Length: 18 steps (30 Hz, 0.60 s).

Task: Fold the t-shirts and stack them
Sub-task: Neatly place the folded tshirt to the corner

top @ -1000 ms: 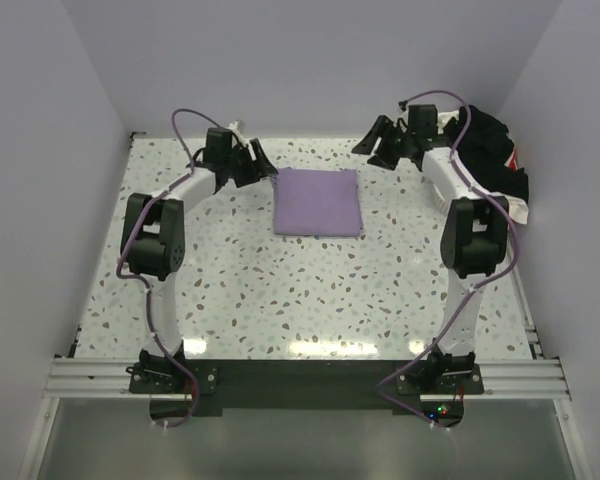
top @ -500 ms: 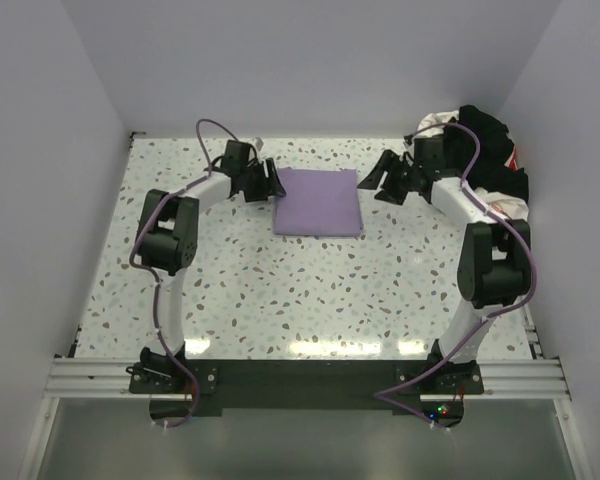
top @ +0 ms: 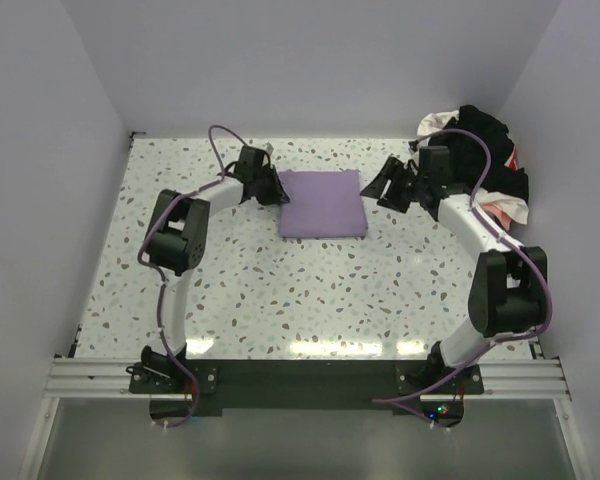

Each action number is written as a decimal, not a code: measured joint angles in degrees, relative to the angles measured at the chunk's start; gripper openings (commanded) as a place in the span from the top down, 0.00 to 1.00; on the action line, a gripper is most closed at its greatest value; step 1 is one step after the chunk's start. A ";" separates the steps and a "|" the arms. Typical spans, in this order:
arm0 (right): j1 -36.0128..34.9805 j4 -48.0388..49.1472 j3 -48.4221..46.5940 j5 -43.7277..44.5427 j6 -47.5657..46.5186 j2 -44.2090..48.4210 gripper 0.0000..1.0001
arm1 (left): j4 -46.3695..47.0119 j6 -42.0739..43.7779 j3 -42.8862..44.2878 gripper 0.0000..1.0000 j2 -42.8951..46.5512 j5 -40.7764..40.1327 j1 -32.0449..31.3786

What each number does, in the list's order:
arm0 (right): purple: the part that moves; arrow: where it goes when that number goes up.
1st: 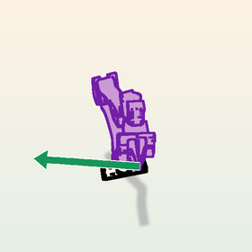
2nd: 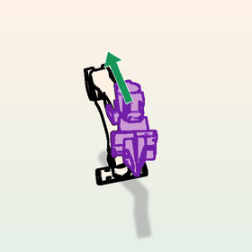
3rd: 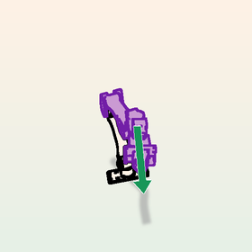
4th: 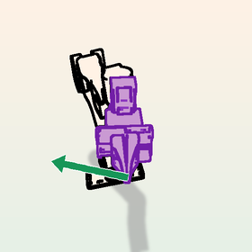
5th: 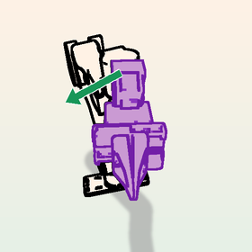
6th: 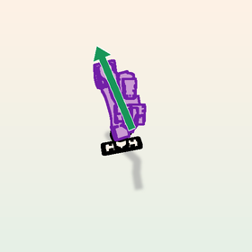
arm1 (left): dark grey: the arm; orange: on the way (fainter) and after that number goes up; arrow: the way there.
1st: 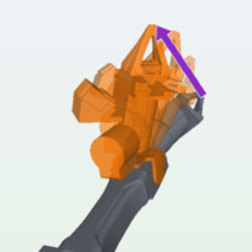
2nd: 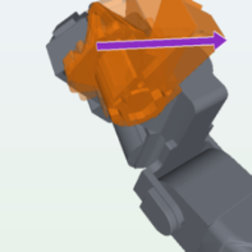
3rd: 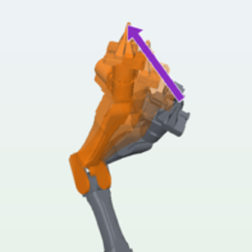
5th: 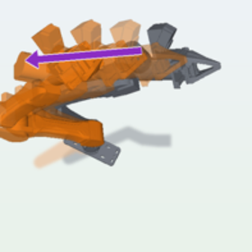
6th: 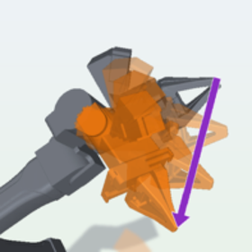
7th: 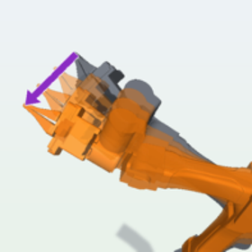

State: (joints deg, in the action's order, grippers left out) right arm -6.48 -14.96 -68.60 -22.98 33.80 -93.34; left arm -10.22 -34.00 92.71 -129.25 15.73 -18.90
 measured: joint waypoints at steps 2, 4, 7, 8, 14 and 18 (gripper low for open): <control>-0.31 0.09 1.40 0.70 0.09 1.66 0.38 | 1.44 -2.82 -2.84 1.00 1.70 -0.94 0.00; -0.63 0.07 3.23 1.29 0.28 3.54 0.38 | 2.43 -5.51 -7.13 1.00 4.42 -2.45 0.02; -1.20 -0.02 6.23 2.10 0.59 6.34 0.38 | 3.87 -10.80 -16.15 1.00 10.69 -4.39 0.61; -1.46 -0.20 7.30 2.43 0.61 7.39 0.38 | 4.00 -12.55 -19.02 1.00 13.07 -4.98 1.11; -2.97 -0.98 11.85 2.84 0.57 13.07 0.38 | 5.81 -20.22 -37.44 1.00 30.69 -9.31 9.14; -4.55 -1.33 13.51 3.02 0.46 16.31 0.38 | 4.00 -23.41 -46.25 1.00 42.69 -13.38 16.02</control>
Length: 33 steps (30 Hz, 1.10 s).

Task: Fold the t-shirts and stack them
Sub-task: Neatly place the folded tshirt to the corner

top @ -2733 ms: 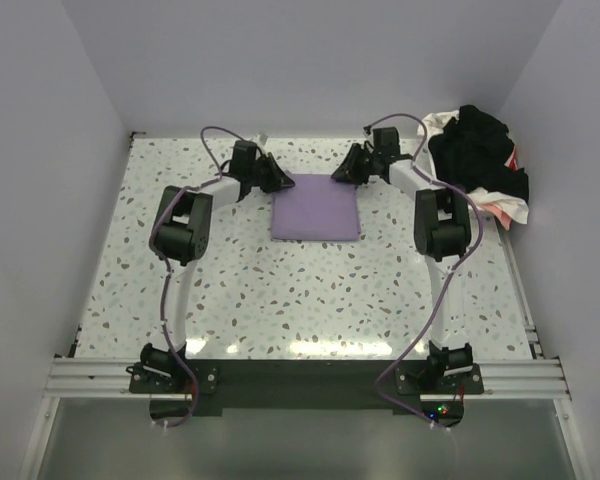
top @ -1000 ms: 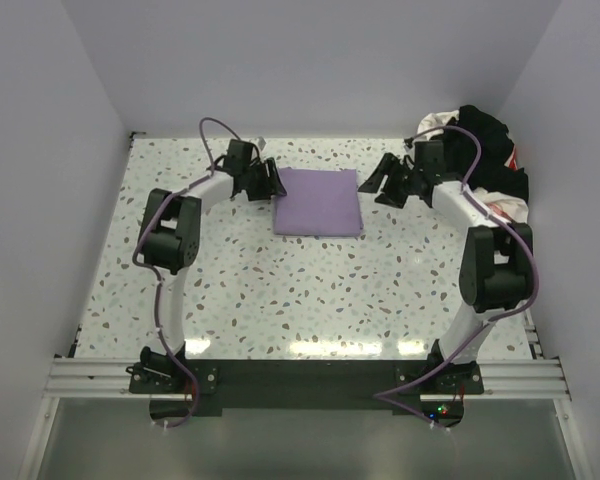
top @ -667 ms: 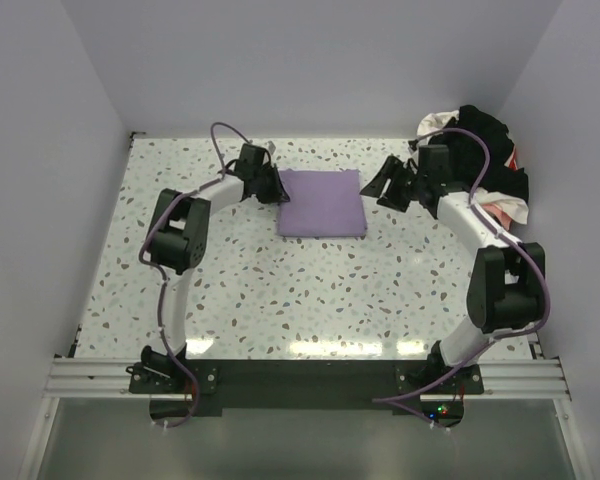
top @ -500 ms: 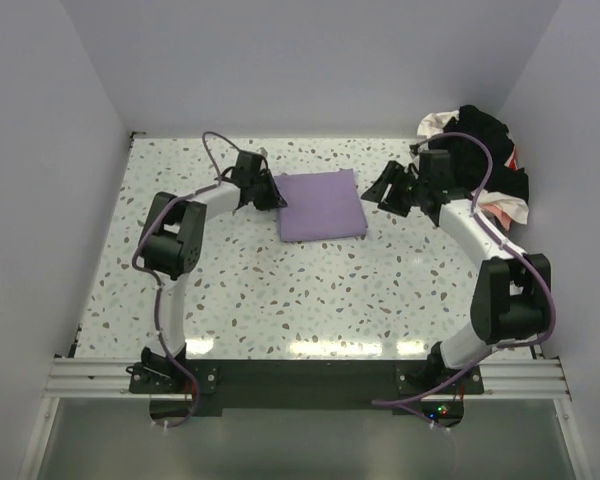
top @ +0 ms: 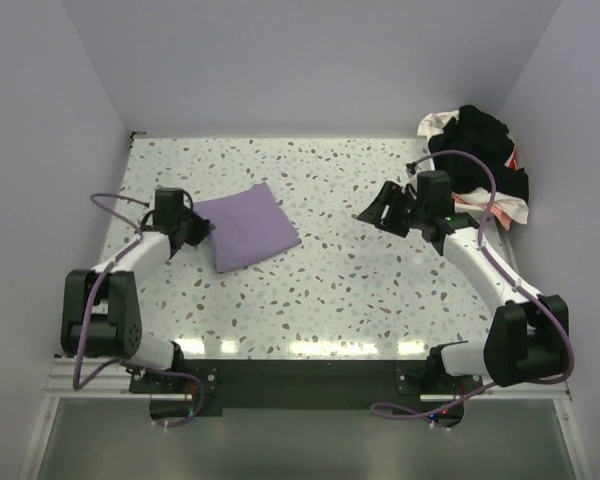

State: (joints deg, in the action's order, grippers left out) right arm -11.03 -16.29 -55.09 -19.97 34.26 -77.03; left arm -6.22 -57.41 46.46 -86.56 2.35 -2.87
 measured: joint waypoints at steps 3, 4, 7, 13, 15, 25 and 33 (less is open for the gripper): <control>-1.79 -0.35 0.57 0.02 0.02 1.62 0.38 | -3.48 -1.53 -4.74 1.00 8.09 -2.03 5.16; -2.60 -0.42 0.63 0.11 0.02 2.03 0.38 | -5.05 -1.86 -5.92 1.00 10.34 -2.49 7.04; -4.66 -0.52 0.81 0.20 0.04 3.21 0.38 | -9.77 -2.40 -9.07 1.00 16.11 -4.24 12.74; -7.23 -1.22 1.36 0.46 0.02 5.22 0.38 | -19.69 -3.08 -13.55 1.00 25.35 -9.29 23.21; -7.48 -1.53 1.88 0.63 -0.02 6.10 0.38 | -22.32 -3.06 -14.56 1.00 27.63 -10.80 26.69; -8.11 -4.44 4.68 1.07 -0.98 11.85 0.38 | -32.20 -4.94 -18.29 1.00 37.42 -17.42 34.32; -8.15 -7.04 6.51 1.33 -2.01 14.78 0.38 | -39.98 -12.94 -18.29 0.88 42.69 -23.85 34.62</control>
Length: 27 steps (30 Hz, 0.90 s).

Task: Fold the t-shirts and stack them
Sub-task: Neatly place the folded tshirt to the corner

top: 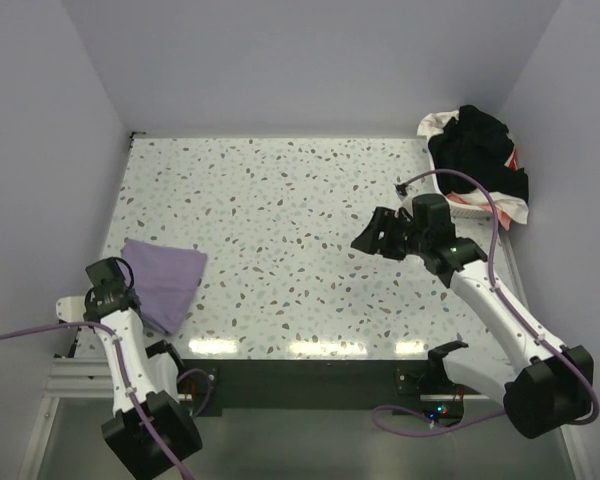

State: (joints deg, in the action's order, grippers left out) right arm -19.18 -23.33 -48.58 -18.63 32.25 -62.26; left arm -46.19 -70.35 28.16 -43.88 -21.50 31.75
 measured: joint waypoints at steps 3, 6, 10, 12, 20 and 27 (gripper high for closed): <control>-0.02 -0.48 0.46 0.15 -0.37 0.85 0.38 | -2.10 -1.99 0.00 0.43 3.02 -1.51 0.04; 0.00 -0.72 0.87 0.13 -0.44 1.38 0.37 | -3.30 -2.29 0.46 0.09 5.97 -2.80 0.13; 0.00 -1.09 1.16 0.13 -0.46 1.53 0.37 | -5.42 -2.03 5.18 0.00 8.85 -4.26 0.11; 0.00 -1.07 1.25 0.13 -0.44 1.53 0.37 | -5.44 -1.31 8.20 0.00 9.70 -4.35 0.11; -0.22 -0.13 1.40 0.07 -0.37 0.48 0.37 | 0.46 0.90 5.42 0.00 5.92 -0.09 -2.14; -0.33 1.01 1.62 0.04 -0.35 -1.92 0.37 | 1.25 -6.38 4.52 0.00 -8.81 -5.92 -23.15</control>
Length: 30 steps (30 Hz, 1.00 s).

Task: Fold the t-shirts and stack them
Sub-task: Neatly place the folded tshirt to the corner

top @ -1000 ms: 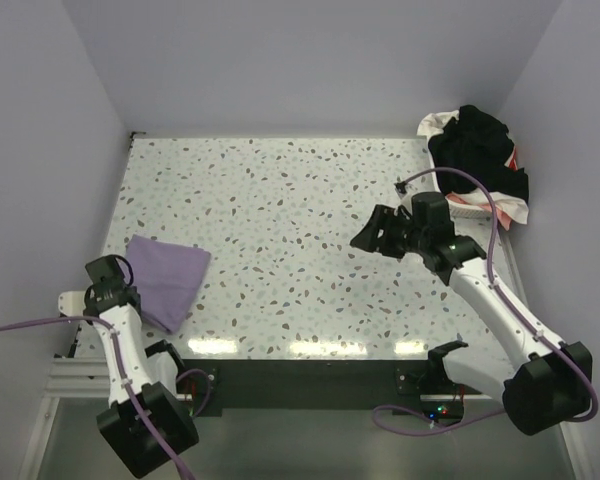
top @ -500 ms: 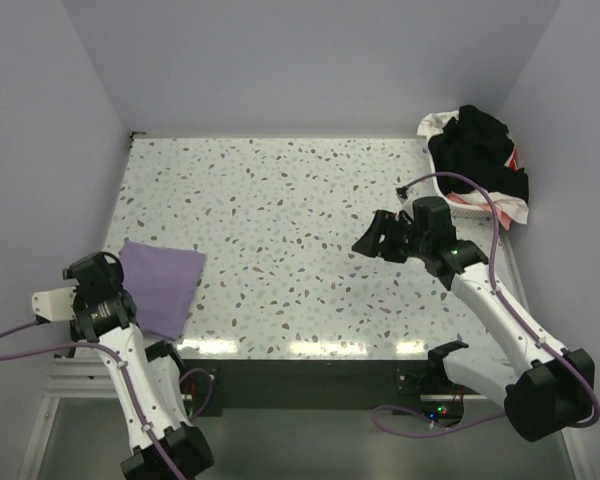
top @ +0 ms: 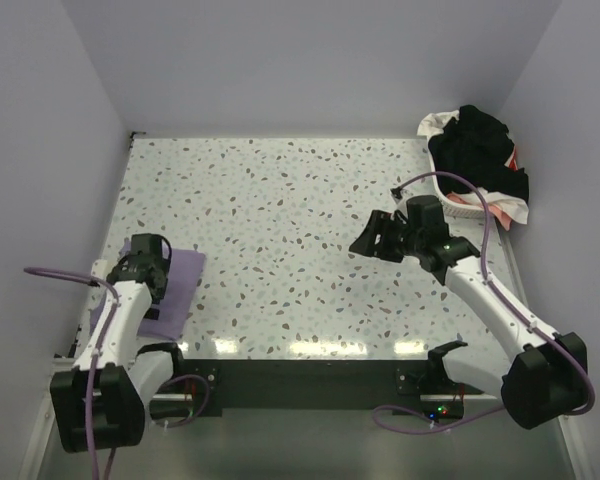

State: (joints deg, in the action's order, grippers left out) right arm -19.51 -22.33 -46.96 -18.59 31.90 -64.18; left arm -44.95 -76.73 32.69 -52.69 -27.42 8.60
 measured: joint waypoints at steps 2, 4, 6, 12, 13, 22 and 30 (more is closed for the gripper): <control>0.00 0.28 0.13 0.02 0.00 -0.66 0.37 | -0.09 -2.60 0.37 0.00 -4.96 -1.40 -2.21; 0.00 0.52 0.35 0.07 0.00 -1.01 0.37 | -0.11 -5.09 0.74 0.00 -8.98 -2.27 -4.46; 0.00 0.59 0.42 0.07 -0.02 -1.38 0.37 | -0.09 -7.04 0.96 0.00 -11.65 -3.06 -5.40; 0.00 1.31 0.57 0.07 -0.04 -2.71 0.37 | -0.37 -12.28 0.98 0.00 -17.09 -5.25 -5.70; 0.00 1.40 0.59 0.04 -0.04 -2.95 0.37 | -0.37 -12.70 1.07 0.00 -17.79 -5.51 -5.70; 0.00 2.38 0.61 0.04 -0.35 -4.50 0.37 | -0.98 -14.78 3.65 0.00 -24.09 -8.57 -5.79; 0.00 2.64 0.61 0.04 -0.92 -5.31 0.38 | -0.09 -14.82 3.80 0.00 -24.98 -10.03 -2.91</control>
State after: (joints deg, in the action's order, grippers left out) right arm -19.51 -19.68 -46.35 -18.55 30.98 -69.49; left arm -45.04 -91.55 36.49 -77.67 -37.45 5.69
